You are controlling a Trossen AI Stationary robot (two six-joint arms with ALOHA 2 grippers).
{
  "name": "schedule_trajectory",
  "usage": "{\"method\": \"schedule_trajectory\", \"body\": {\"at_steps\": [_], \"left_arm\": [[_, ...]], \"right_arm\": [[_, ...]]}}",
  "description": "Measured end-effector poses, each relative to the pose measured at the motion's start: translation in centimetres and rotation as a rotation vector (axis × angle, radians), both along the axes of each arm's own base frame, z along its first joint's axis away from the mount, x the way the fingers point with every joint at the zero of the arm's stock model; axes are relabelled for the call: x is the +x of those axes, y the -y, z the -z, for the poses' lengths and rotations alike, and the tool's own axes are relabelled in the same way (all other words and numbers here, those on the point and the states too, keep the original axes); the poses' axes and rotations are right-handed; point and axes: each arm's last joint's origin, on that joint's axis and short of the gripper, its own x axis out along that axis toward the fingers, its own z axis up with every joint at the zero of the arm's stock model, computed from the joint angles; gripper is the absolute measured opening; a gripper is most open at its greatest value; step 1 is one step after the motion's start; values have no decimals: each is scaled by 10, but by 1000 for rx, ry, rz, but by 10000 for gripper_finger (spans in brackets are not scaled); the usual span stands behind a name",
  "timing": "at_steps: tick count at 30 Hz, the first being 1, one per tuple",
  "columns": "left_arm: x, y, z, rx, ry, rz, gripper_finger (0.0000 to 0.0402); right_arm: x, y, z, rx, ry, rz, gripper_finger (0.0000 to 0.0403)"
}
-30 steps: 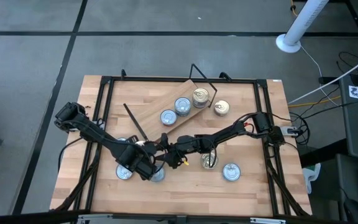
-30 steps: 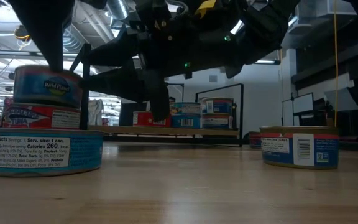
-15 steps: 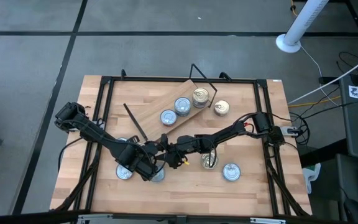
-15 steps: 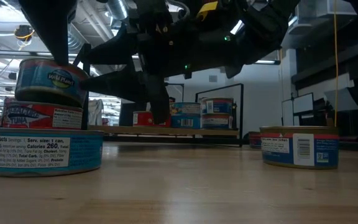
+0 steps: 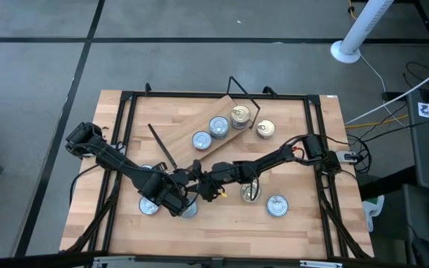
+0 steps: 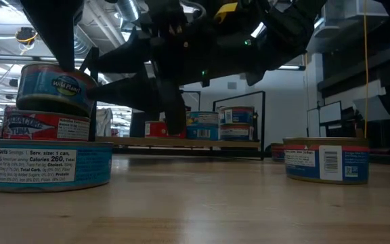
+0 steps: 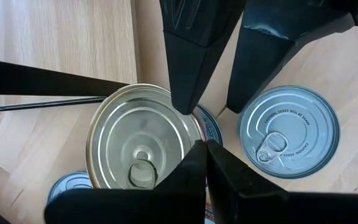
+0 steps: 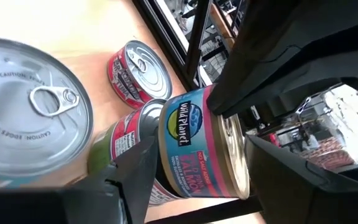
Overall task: Stack canned seafood by type on shelf
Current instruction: Stack the blue pink tuna can on top of the blue pink tuna cans on the shelf
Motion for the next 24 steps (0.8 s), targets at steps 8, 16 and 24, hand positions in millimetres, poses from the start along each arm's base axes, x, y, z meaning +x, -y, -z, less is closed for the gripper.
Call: {"method": "schedule_trajectory", "body": {"at_steps": [8,16,24], "left_arm": [[0,0,0,0,0,0,0],[0,0,0,-1,1,0,0],[0,0,0,-6,8,-23,0]], "right_arm": [[0,0,1,10,-13,3,241],[-1,-2,2,6,-24,12,241],[5,-16,-12,-5,6,50,241]]}}
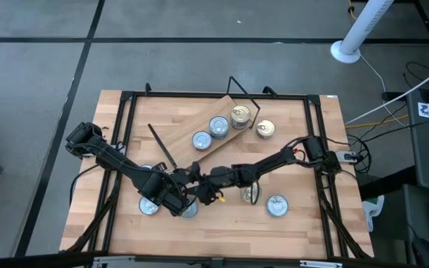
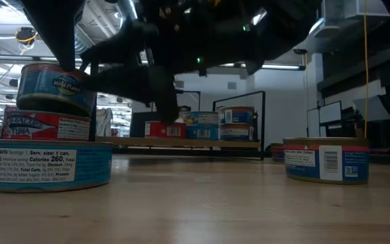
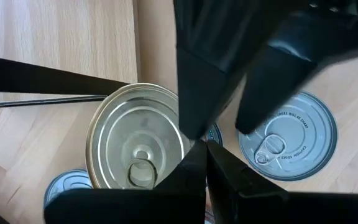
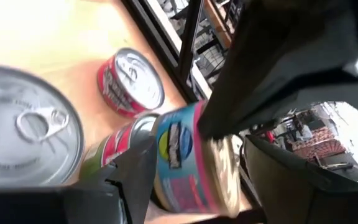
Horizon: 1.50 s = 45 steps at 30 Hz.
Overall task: Stack canned seafood by type on shelf
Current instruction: Stack the blue pink tuna can on top of the blue pink tuna cans on the shelf
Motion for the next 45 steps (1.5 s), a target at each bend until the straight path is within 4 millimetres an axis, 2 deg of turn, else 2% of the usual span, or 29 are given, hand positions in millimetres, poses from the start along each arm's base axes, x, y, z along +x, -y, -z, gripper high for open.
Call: {"method": "schedule_trajectory", "body": {"at_steps": [9,45], "left_arm": [[1,0,0,-4,7,-7,0],[8,-5,-1,-52,73,-119,0]], "right_arm": [[-1,-7,6,-48,-108,40,241],[-2,-7,5,-92,-95,138,241]]}}
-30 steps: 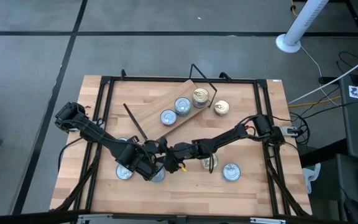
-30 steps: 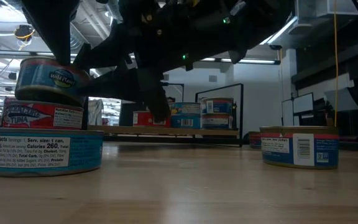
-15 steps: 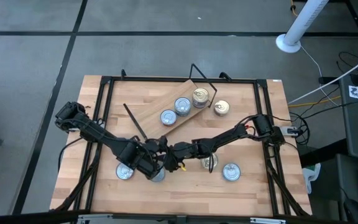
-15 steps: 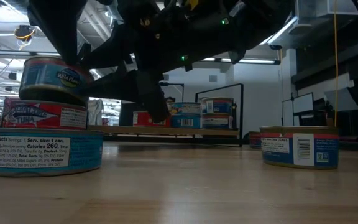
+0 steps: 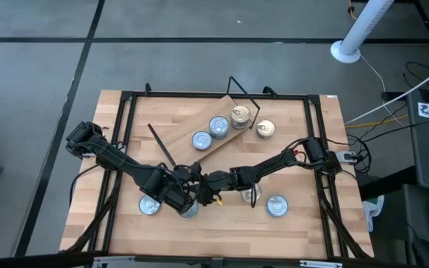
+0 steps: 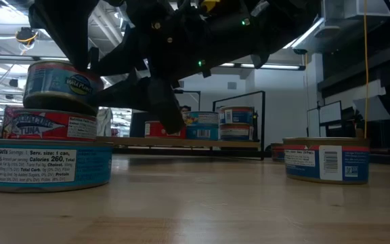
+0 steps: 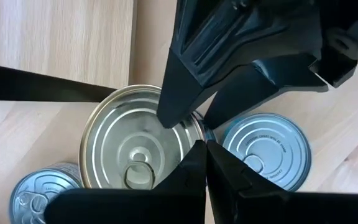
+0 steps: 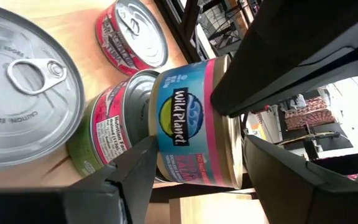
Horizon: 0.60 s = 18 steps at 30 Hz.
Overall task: Stack canned seafood by type on shelf
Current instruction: Stack the blue pink tuna can on top of the blue pink tuna cans on the shelf
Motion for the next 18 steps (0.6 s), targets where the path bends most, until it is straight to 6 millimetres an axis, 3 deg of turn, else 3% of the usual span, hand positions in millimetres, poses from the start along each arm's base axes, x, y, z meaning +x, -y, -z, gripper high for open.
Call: {"method": "schedule_trajectory", "body": {"at_steps": [18], "left_arm": [[0,0,0,-3,4,-7,0]], "right_arm": [[-1,-2,1,49,-12,11,241]]}}
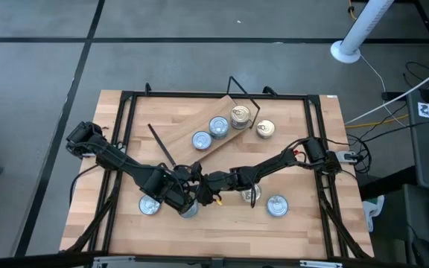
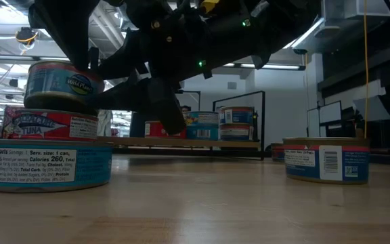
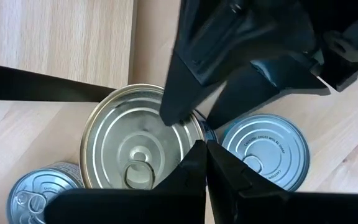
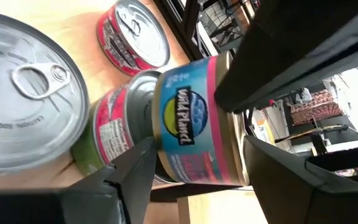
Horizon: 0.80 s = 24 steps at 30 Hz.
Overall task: Stack canned seafood by type on shelf
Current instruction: Stack the blue pink tuna can on top of the blue pink tuna cans on the shelf
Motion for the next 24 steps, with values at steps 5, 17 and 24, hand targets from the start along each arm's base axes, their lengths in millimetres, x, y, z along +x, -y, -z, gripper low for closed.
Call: {"method": "schedule_trajectory", "body": {"at_steps": [5,17,24], "left_arm": [[-1,-1,-2,-7,10,-8,0],[-2,-4,-10,-25,56,-32,0],[1,-5,-10,-35,77,-35,0]], "right_arm": [[-2,-7,0,-3,-1,-11,241],[-3,-10,-2,-20,22,44,241],[-3,-10,-1,-22,17,47,241]]}}
